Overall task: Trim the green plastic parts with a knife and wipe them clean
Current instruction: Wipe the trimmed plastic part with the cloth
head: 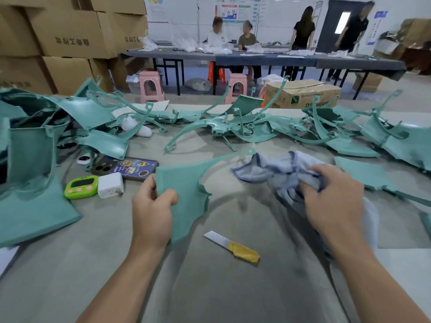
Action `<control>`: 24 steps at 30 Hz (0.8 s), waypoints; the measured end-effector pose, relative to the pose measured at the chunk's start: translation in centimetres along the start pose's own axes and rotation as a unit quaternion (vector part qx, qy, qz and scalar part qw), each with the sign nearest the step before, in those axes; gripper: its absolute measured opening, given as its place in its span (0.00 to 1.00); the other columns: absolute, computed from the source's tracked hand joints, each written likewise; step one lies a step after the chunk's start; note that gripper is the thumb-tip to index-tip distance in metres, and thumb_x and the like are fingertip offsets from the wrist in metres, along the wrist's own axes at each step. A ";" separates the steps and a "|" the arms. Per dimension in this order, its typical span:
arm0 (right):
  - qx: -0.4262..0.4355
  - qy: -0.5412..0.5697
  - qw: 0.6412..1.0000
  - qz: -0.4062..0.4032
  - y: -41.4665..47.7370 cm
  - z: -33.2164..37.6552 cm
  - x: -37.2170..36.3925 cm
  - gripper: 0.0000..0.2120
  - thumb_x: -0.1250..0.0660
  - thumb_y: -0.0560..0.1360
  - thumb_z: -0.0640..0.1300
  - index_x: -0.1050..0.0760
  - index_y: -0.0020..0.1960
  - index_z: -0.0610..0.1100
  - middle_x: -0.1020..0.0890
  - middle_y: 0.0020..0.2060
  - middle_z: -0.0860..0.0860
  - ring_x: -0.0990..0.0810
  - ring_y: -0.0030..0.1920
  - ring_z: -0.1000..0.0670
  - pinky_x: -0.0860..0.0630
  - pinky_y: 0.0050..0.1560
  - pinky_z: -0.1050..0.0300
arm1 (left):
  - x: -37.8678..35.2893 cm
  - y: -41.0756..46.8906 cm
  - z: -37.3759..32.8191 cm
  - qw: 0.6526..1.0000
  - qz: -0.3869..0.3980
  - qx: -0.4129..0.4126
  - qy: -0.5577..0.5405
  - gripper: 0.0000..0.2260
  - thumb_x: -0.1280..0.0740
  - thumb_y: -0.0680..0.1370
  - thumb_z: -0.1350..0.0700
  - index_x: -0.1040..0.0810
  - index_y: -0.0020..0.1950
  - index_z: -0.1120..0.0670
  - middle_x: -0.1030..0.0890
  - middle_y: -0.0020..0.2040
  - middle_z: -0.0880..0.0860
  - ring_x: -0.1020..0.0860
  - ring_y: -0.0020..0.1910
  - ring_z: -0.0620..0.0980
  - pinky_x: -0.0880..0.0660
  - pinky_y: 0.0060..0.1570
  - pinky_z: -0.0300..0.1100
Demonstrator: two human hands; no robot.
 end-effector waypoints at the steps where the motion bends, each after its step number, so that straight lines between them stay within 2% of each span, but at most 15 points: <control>1: 0.017 0.063 0.997 -0.032 -0.4 1.2 0.6 0.08 0.28 0.72 0.46 0.20 0.51 0.51 0.19 0.41 0.56 0.25 0.45 0.52 0.32 0.47 0.65 | -0.1 -0.1 -0.1 1.000 0.008 0.006 -0.015 0.18 0.38 0.61 0.62 0.21 0.47 0.48 0.21 0.37 0.48 0.26 0.34 0.49 0.29 0.33 0.43; 3: 0.077 0.128 0.988 -0.038 -2.1 4.5 1.2 0.07 0.31 0.72 0.49 0.22 0.50 0.52 0.23 0.41 0.60 0.25 0.44 0.53 0.33 0.42 0.64 | -0.3 -0.2 -0.1 0.998 0.027 0.031 -0.049 0.28 0.40 0.60 0.64 0.20 0.56 0.44 0.17 0.44 0.50 0.22 0.40 0.51 0.26 0.39 0.48; 5: 0.144 0.161 0.976 0.001 -4.7 8.3 0.7 0.06 0.32 0.73 0.51 0.24 0.50 0.55 0.26 0.43 0.62 0.26 0.44 0.54 0.33 0.43 0.61 | -0.7 -0.3 0.1 0.994 0.042 0.059 -0.084 0.33 0.40 0.61 0.64 0.19 0.62 0.42 0.14 0.51 0.51 0.19 0.46 0.52 0.22 0.44 0.50; 7: 0.171 0.206 0.960 0.077 -6.9 11.7 -0.8 0.07 0.32 0.73 0.50 0.25 0.50 0.56 0.26 0.45 0.62 0.25 0.46 0.54 0.29 0.47 0.60 | -1.2 -0.5 0.0 0.990 0.066 0.060 -0.111 0.29 0.39 0.67 0.67 0.19 0.64 0.45 0.14 0.54 0.52 0.17 0.49 0.51 0.19 0.46 0.47; 9: 0.155 0.230 0.947 0.161 -7.9 14.6 -2.7 0.10 0.33 0.74 0.50 0.23 0.55 0.54 0.23 0.51 0.61 0.23 0.54 0.55 0.28 0.55 0.62 | -1.3 -0.7 -0.2 0.984 0.089 0.055 -0.141 0.22 0.40 0.77 0.68 0.18 0.64 0.50 0.13 0.53 0.53 0.16 0.49 0.50 0.18 0.44 0.41; 11: 0.158 0.196 0.941 0.224 -7.7 16.3 -4.5 0.12 0.34 0.76 0.49 0.22 0.58 0.51 0.23 0.56 0.58 0.26 0.59 0.53 0.29 0.61 0.59 | -1.2 -0.9 -0.6 0.977 0.087 0.082 -0.177 0.14 0.39 0.80 0.63 0.15 0.54 0.52 0.14 0.42 0.54 0.16 0.37 0.50 0.20 0.33 0.39; 13: 0.193 0.143 0.940 0.244 -6.9 17.3 -6.0 0.08 0.35 0.78 0.49 0.23 0.55 0.48 0.23 0.56 0.53 0.27 0.60 0.50 0.30 0.63 0.52 | -0.7 -0.7 -0.5 0.975 0.039 0.125 -0.179 0.12 0.39 0.79 0.63 0.17 0.43 0.54 0.20 0.33 0.56 0.22 0.29 0.53 0.26 0.25 0.39; 14: 0.210 0.104 0.942 0.239 -6.5 17.5 -6.7 0.07 0.36 0.79 0.50 0.24 0.54 0.48 0.23 0.55 0.52 0.27 0.60 0.49 0.31 0.62 0.51 | -0.5 -0.6 -0.3 0.975 0.024 0.132 -0.177 0.11 0.39 0.78 0.65 0.18 0.42 0.58 0.22 0.33 0.59 0.24 0.31 0.55 0.25 0.28 0.41; 16: 0.234 -0.002 0.949 0.209 -5.8 17.6 -7.9 0.08 0.38 0.81 0.51 0.25 0.55 0.50 0.23 0.56 0.53 0.28 0.60 0.48 0.33 0.60 0.50 | -0.5 -0.4 -0.2 0.976 0.011 0.123 -0.178 0.07 0.41 0.75 0.70 0.23 0.47 0.68 0.23 0.40 0.59 0.26 0.40 0.55 0.28 0.41 0.47; 18: 0.247 -0.077 0.948 0.186 -5.0 17.8 -8.9 0.09 0.39 0.80 0.52 0.26 0.57 0.50 0.23 0.57 0.52 0.28 0.60 0.46 0.33 0.58 0.49 | -0.7 -0.4 -0.1 0.980 0.008 0.113 -0.166 0.09 0.42 0.74 0.70 0.28 0.51 0.72 0.26 0.43 0.58 0.30 0.43 0.55 0.31 0.43 0.50; 20: 0.254 -0.103 0.945 0.179 -4.1 18.0 -9.8 0.08 0.40 0.80 0.50 0.27 0.56 0.49 0.23 0.55 0.51 0.27 0.58 0.45 0.33 0.55 0.49 | -0.5 -0.7 -0.3 0.986 0.006 0.096 -0.133 0.10 0.42 0.73 0.71 0.25 0.50 0.70 0.27 0.38 0.57 0.30 0.40 0.54 0.31 0.36 0.46; 21: 0.250 -0.110 0.945 0.180 -3.6 18.0 -10.2 0.08 0.41 0.80 0.50 0.27 0.56 0.49 0.23 0.55 0.50 0.27 0.58 0.44 0.34 0.54 0.50 | -0.5 -0.8 -0.6 0.989 0.009 0.084 -0.119 0.11 0.42 0.72 0.71 0.21 0.48 0.65 0.26 0.37 0.57 0.29 0.38 0.53 0.31 0.34 0.44; 24: 0.214 -0.138 0.949 0.186 -1.5 17.8 -11.0 0.08 0.40 0.79 0.47 0.26 0.56 0.48 0.23 0.55 0.49 0.25 0.59 0.45 0.36 0.51 0.52 | -0.6 -0.9 -1.2 0.993 0.047 0.048 -0.095 0.17 0.40 0.67 0.66 0.16 0.43 0.49 0.22 0.40 0.56 0.26 0.40 0.52 0.29 0.39 0.47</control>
Point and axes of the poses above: each hand's wrist, its own y-axis towards the middle knuckle, its own x-axis out of the back of the hand, z = x × y, the point moved 2 cm from there along y, towards the middle knuckle
